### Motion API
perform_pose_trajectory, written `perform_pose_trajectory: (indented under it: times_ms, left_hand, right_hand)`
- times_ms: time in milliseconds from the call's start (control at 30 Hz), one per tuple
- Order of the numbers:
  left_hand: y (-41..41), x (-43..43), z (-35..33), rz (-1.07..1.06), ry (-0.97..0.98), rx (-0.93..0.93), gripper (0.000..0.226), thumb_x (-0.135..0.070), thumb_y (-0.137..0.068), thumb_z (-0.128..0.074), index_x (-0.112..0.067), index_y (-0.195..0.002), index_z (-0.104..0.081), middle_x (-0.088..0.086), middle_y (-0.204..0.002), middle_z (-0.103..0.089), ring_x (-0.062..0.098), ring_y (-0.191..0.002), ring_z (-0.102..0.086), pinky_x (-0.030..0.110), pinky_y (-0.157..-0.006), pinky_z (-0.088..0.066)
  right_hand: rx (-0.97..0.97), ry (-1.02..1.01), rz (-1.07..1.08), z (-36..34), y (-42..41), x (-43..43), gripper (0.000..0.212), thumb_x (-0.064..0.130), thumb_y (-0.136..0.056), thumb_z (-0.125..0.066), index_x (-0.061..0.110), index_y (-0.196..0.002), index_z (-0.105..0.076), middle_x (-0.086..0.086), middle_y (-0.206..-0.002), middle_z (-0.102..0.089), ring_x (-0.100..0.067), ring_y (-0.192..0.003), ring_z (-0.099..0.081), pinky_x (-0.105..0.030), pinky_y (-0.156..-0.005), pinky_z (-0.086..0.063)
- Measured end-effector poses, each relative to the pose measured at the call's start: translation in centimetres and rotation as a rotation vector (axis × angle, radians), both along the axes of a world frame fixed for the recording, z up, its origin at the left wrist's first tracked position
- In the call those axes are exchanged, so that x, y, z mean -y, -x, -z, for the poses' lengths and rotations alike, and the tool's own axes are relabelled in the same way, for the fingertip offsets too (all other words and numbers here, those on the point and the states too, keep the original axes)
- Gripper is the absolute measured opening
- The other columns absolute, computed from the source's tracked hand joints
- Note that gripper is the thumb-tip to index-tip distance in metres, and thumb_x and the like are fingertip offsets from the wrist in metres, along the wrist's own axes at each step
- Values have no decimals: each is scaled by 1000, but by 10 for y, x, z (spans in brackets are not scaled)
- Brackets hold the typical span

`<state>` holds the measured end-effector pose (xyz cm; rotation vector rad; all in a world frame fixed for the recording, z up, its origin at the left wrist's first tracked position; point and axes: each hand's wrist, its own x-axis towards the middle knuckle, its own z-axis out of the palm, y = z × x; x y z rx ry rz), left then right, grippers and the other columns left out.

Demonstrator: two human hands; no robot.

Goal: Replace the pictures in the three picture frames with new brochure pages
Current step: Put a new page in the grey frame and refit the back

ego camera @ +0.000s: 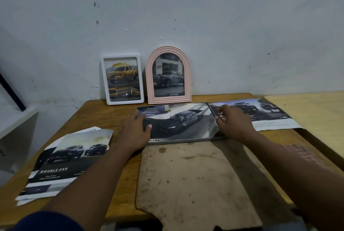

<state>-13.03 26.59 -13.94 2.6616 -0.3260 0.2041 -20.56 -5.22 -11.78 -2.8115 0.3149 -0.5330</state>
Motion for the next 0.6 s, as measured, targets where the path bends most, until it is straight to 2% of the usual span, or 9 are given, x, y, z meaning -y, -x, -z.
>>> perform_pose_trajectory:
  times_ms: [100, 367, 600]
  left_hand:
    - [20, 12, 0, 22, -19, 64, 61, -46, -101, -49, -24, -156, -33, 3, -166, -21, 27, -152, -19, 50, -120, -27]
    - [71, 44, 8, 141, -74, 141, 62, -54, -101, -41, -26, -156, -31, 3, -166, -19, 25, -154, -8, 48, -124, -15]
    - [87, 46, 18, 129, -155, 156, 64, -55, -102, -34, -25, -158, -28, 5, -167, -17, 26, -154, -5, 44, -124, -10]
  right_hand:
    - [16, 31, 24, 10, 35, 8, 27, 38, -92, -56, 22, -113, -59, -5, -117, -65, -27, -106, -59, -41, -85, -49]
    - [-39, 148, 110, 41, 79, 0, 41, 49, -95, -43, 23, -126, -53, -3, -132, -55, -25, -118, -49, -43, -92, -41]
    - [-6, 0, 126, 40, 86, -9, 37, 51, -92, -45, 23, -116, -49, -9, -125, -51, -28, -114, -46, -44, -93, -39]
